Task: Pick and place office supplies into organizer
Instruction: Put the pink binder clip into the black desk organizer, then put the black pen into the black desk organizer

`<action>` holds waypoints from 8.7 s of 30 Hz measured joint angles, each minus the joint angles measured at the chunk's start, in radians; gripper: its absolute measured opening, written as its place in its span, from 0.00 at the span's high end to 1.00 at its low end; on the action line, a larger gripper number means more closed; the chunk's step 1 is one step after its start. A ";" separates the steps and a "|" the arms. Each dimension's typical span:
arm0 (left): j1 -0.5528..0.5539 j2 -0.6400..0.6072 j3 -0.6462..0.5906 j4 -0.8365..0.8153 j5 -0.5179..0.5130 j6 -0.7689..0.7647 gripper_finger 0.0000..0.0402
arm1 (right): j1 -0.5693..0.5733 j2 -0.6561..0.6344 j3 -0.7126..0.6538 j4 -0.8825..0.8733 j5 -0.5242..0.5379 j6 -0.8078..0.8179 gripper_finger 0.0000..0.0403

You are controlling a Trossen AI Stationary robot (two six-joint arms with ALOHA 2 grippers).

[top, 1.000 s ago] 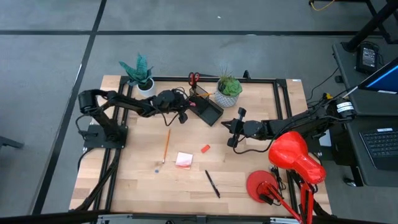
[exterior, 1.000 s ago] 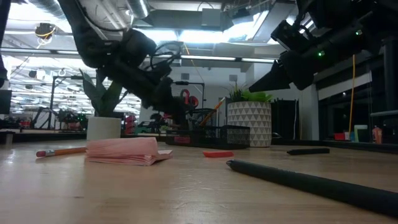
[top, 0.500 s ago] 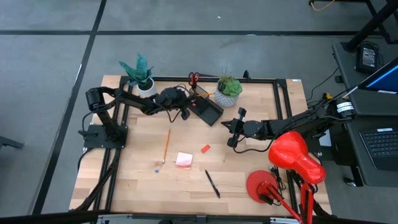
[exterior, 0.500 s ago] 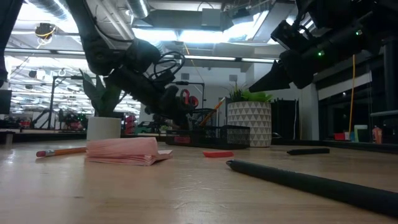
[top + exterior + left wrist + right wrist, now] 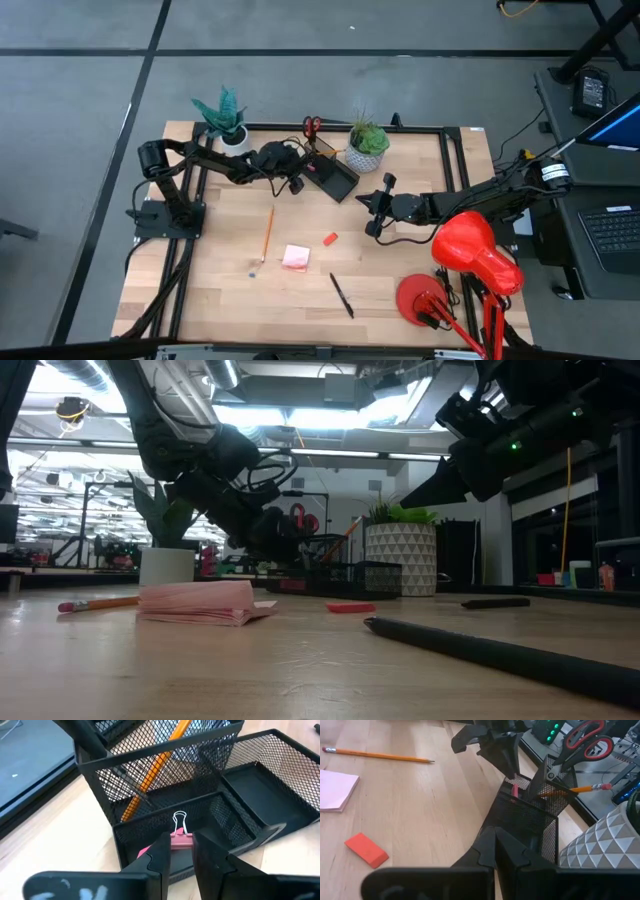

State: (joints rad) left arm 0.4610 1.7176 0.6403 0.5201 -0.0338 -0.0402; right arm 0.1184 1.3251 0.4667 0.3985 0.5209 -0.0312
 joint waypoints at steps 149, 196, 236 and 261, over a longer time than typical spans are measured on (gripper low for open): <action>-0.370 -0.909 -0.423 -0.158 0.001 0.105 1.00 | -0.019 0.009 0.322 -1.155 -0.268 0.208 0.58; -0.370 -0.908 -0.423 -0.166 0.000 0.068 0.99 | -0.227 0.301 0.323 -1.058 -0.492 0.002 0.90; -0.370 -0.908 -0.423 -0.179 0.000 0.061 0.99 | -0.221 0.124 0.320 -0.998 -0.564 0.156 0.94; -0.370 -0.908 -0.423 -0.117 0.006 0.035 0.99 | -0.146 0.033 0.239 -0.218 -0.629 0.072 0.94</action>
State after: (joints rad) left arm 0.0910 0.8093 0.2176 0.4032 -0.0273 -0.0051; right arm -0.0273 1.3578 0.7053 0.1808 -0.1081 0.0409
